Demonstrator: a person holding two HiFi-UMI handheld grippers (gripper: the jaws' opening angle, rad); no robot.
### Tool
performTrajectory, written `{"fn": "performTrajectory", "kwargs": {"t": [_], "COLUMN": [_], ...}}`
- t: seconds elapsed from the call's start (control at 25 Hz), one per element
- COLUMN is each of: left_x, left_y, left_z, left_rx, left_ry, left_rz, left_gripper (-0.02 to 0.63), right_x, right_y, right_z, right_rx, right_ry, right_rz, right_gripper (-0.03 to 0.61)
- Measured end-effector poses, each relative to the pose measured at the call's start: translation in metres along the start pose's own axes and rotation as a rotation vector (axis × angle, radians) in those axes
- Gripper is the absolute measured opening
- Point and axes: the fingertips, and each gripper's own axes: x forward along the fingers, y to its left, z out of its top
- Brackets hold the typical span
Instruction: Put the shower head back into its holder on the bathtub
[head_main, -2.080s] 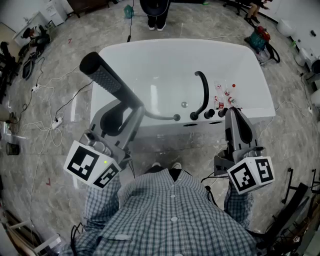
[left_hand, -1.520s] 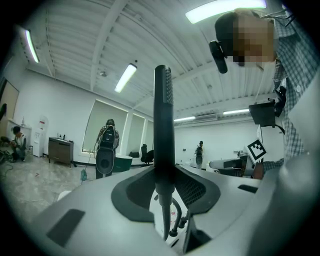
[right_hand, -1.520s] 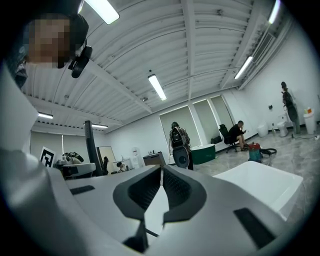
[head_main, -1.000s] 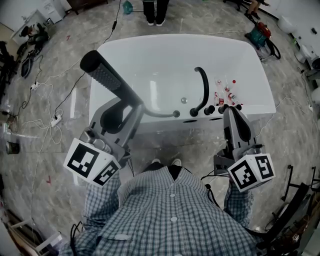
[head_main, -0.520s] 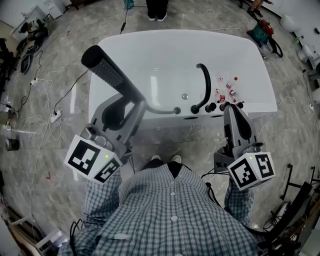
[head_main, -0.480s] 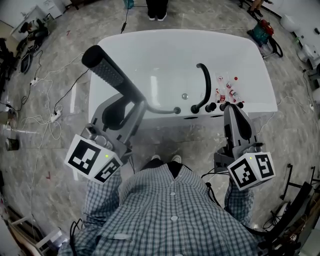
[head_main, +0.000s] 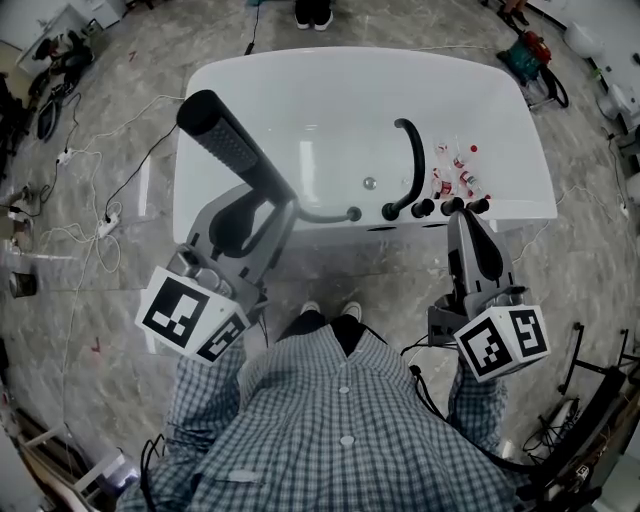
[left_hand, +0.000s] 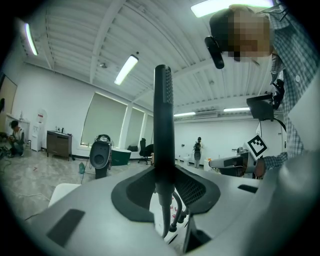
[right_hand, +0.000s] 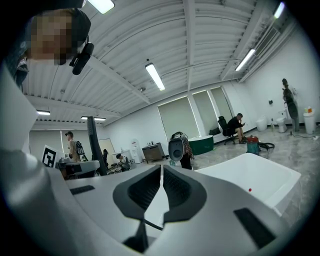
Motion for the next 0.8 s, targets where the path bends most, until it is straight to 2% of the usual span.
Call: {"fn": "performTrajectory", "kwargs": {"t": [0.8], "left_x": [0.023], "left_y": [0.008], "left_z": [-0.026], "left_rx": [-0.033], "left_ry": [0.028], "left_rz": [-0.017], "left_gripper": [0.121], "right_x": [0.012], "right_y": [-0.015], "right_z": [-0.036], "right_rx": [0.018], "right_ry": [0.076], "right_rz": [-0.039], "right_gripper": [0.028]}}
